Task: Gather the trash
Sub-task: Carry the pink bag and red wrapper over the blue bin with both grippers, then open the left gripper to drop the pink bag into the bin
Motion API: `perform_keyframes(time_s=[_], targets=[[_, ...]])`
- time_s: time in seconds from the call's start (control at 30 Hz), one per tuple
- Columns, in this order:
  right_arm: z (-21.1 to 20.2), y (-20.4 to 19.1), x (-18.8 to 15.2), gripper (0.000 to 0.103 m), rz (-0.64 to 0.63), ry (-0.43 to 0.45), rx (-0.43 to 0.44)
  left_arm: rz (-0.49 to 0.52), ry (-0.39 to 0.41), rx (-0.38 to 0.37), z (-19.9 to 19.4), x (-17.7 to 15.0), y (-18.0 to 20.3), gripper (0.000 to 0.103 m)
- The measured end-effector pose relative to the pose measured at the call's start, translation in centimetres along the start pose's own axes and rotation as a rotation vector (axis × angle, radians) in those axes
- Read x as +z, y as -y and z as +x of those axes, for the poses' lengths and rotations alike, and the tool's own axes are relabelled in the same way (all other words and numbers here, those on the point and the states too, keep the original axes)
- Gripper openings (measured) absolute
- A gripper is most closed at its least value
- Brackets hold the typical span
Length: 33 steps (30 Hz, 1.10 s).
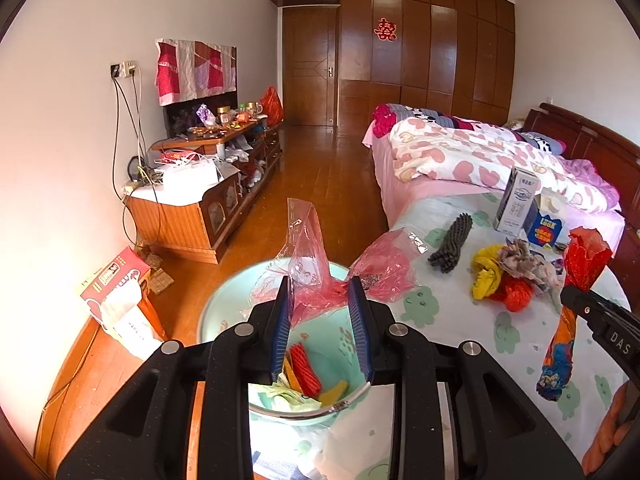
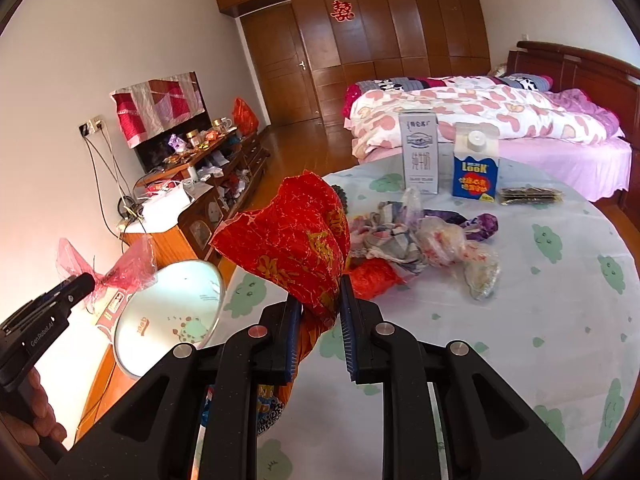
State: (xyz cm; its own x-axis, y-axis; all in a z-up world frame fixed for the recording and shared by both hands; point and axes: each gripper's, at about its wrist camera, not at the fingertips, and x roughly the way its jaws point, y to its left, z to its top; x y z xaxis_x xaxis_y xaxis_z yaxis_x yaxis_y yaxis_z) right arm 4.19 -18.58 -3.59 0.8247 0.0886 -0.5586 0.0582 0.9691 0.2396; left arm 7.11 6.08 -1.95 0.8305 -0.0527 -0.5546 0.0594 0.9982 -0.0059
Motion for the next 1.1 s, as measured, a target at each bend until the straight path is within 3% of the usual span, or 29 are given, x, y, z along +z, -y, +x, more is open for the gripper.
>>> perform_keyframes(time_s=[0.63, 1.1], targets=[[2.4, -6.5, 0.9, 0.019, -0.108, -0.017, 0.075, -0.087, -0.040, 0.066, 1.7, 0.4, -4.2, 0.028], [4.7, -9.1, 0.6, 0.019, -0.141, -0.051, 0.106, -0.155, -0.099, 0.110, 4.1, -0.3, -6.4, 0.028]])
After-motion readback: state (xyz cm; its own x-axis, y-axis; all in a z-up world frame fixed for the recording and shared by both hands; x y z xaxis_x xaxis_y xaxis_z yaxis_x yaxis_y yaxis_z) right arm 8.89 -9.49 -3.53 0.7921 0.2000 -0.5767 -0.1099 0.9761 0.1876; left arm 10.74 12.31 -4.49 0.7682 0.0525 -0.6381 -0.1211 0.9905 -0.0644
